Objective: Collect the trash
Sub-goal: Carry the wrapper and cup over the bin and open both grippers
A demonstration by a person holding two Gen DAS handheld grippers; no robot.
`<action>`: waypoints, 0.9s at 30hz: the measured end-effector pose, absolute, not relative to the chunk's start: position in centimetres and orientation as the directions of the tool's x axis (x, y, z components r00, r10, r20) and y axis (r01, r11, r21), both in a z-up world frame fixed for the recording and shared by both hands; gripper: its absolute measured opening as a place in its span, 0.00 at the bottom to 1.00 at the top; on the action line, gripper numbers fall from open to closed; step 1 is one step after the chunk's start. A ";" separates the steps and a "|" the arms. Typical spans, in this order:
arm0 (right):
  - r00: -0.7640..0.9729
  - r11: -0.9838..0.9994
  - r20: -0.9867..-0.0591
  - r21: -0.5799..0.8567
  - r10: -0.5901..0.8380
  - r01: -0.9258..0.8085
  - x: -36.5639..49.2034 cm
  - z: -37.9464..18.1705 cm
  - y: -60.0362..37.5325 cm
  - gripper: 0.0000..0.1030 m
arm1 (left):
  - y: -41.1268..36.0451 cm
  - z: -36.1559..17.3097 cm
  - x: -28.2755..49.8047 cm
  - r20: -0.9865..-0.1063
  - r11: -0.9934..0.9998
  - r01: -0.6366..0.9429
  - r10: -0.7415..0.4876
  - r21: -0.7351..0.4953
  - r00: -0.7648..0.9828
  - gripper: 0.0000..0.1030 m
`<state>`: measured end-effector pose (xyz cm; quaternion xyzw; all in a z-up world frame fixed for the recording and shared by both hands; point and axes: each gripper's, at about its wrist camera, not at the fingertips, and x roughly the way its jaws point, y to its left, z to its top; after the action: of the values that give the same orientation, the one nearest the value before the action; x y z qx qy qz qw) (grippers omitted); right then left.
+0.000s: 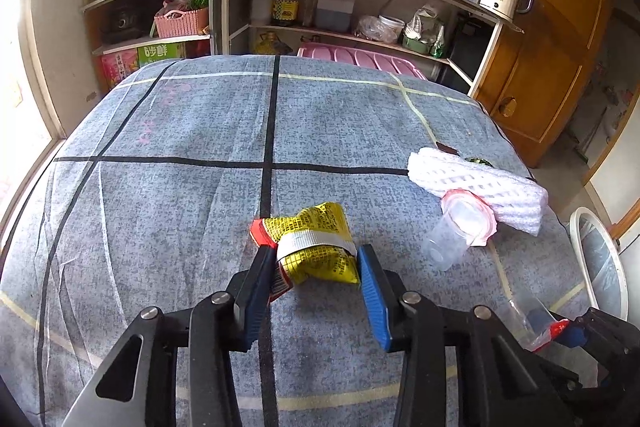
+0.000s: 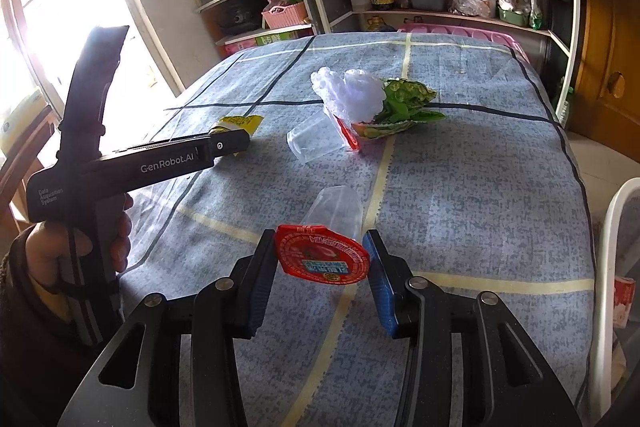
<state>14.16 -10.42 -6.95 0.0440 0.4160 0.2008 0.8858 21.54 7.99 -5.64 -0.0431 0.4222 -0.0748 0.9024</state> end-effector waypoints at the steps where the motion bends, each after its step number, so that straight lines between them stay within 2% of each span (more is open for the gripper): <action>1: 0.575 0.916 -0.718 0.244 0.392 -0.319 14.1 -6.9 -10.4 0.43 | 7.9 -5.5 21.4 -0.753 0.985 0.099 -0.171 -0.140 0.635 0.41; 8: 0.600 0.918 -0.698 0.248 0.390 -0.309 13.1 -6.2 -11.4 0.43 | 6.8 -3.9 19.6 -0.733 0.987 0.122 -0.161 -0.107 0.661 0.41; 27: 0.686 0.939 -0.642 0.264 0.341 -0.220 9.6 -3.6 -17.5 0.43 | -0.5 -0.9 13.9 -0.690 0.958 0.262 -0.265 -0.111 0.674 0.41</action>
<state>9.59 -17.51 -3.61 0.0833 0.3652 0.1534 0.9144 13.87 -0.54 -0.94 -0.0014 0.3774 -0.1440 0.9148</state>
